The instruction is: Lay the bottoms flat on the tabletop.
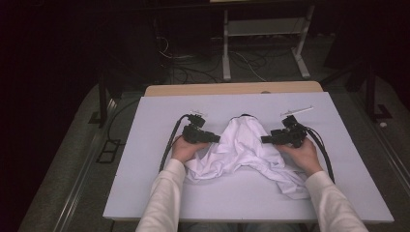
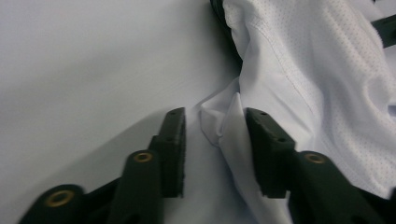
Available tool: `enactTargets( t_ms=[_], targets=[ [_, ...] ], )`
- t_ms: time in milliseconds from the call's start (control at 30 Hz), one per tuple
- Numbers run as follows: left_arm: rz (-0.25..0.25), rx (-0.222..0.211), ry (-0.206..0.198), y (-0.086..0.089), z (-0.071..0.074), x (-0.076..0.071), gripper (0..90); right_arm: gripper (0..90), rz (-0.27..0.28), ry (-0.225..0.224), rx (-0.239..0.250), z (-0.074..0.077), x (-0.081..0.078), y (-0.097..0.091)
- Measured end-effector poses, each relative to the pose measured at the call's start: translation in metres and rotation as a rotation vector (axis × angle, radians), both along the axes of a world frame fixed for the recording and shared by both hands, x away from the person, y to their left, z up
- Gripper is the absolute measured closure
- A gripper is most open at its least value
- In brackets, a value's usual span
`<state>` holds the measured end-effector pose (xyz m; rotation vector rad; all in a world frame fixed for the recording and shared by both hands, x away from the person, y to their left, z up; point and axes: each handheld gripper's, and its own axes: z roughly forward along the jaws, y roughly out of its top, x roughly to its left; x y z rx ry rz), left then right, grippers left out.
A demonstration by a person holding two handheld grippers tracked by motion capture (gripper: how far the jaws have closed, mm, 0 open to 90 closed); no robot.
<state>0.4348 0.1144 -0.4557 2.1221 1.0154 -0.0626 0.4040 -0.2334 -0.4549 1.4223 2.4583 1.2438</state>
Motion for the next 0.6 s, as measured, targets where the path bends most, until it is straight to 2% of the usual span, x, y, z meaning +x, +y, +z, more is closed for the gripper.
enactTargets(
  t_ms=[100,200,300,400,600],
  targets=[
    [-0.005,0.019,0.006,-0.003,0.0,-0.001,80.8,71.3,0.006,0.003,-0.014,0.001,0.0,0.004],
    [0.022,0.012,0.022,-0.002,0.0,0.001,86.5,85.0,0.012,-0.002,-0.013,0.003,0.0,0.006],
    [0.059,0.003,0.025,0.003,0.004,0.003,87.1,87.1,0.015,-0.009,-0.024,0.006,0.003,0.006],
    [0.096,-0.016,0.007,0.01,0.014,0.006,87.2,87.4,0.008,-0.016,-0.029,0.016,0.008,0.003],
    [0.153,-0.039,-0.038,0.024,0.039,0.009,87.2,87.5,-0.013,-0.048,-0.047,0.048,0.021,-0.004]
  ],
)
